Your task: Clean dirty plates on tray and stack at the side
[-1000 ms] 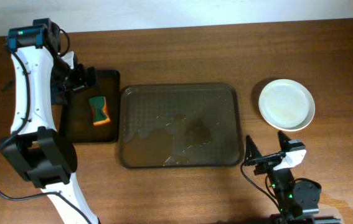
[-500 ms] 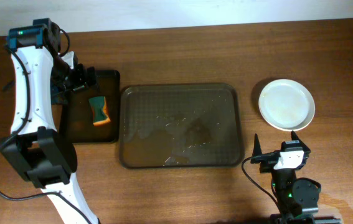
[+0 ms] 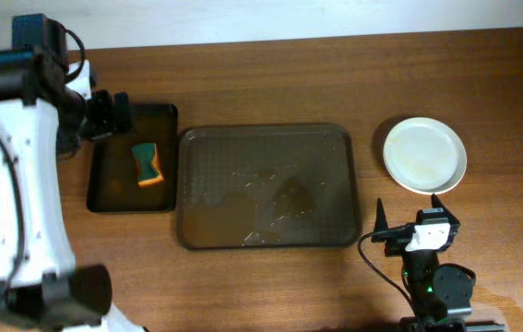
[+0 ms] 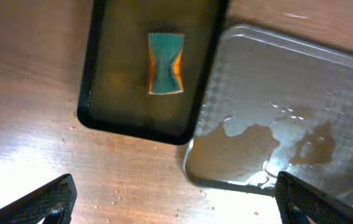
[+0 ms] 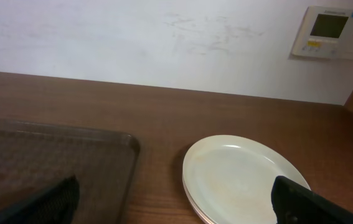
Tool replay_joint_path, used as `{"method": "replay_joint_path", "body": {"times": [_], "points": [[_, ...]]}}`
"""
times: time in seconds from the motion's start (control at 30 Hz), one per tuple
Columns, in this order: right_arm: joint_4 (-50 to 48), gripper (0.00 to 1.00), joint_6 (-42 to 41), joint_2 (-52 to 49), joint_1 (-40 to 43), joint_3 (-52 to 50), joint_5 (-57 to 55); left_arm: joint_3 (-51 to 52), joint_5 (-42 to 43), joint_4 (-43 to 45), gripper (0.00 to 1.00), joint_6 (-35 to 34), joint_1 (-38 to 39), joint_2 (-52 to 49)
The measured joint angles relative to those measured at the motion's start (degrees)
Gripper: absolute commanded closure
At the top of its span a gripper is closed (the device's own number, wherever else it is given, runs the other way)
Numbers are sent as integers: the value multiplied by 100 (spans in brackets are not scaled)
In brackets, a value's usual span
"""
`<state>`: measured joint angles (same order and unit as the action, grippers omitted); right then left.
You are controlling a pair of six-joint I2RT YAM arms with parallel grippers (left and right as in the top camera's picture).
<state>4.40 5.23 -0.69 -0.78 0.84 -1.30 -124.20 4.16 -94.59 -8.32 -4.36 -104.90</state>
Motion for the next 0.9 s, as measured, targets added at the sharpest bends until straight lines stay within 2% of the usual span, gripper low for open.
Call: {"method": "replay_joint_path", "body": {"times": [0.1,0.17,0.23,0.33,0.4,0.5,0.57,0.67,0.73,0.83,0.9], "points": [[-2,2,-2,2,0,0,0,1102,-227,905,0,20,680,1185],[-13,2,-4,-2,0,0,-2,2280,-271,1709,0,22,931,1915],[-4,2,0,2,2,0,-2,4022,-289,2811,0,22,1054,3008],[-15,2,-4,-7,0,0,-4,5499,-365,3250,0,24,1010,4468],[-13,2,-2,2,2,-2,-4,6192,-490,3628,0,44,706,5637],[-15,2,-2,0,0,-4,-17,7600,-520,4166,0,289,352,7501],[-13,2,-2,2,0,-7,-20,8279,-407,4649,0,514,334,8306],[-13,2,-4,0,0,-7,-20,9184,37,5702,0,1134,330,8839],[-13,2,0,0,2,-7,-20,9785,144,6417,0,1255,330,9134],[-11,2,0,0,0,-7,-20,10745,166,7984,0,1274,330,9512],[-13,2,0,2,0,-7,-22,11377,52,8931,0,901,330,9879]]}}
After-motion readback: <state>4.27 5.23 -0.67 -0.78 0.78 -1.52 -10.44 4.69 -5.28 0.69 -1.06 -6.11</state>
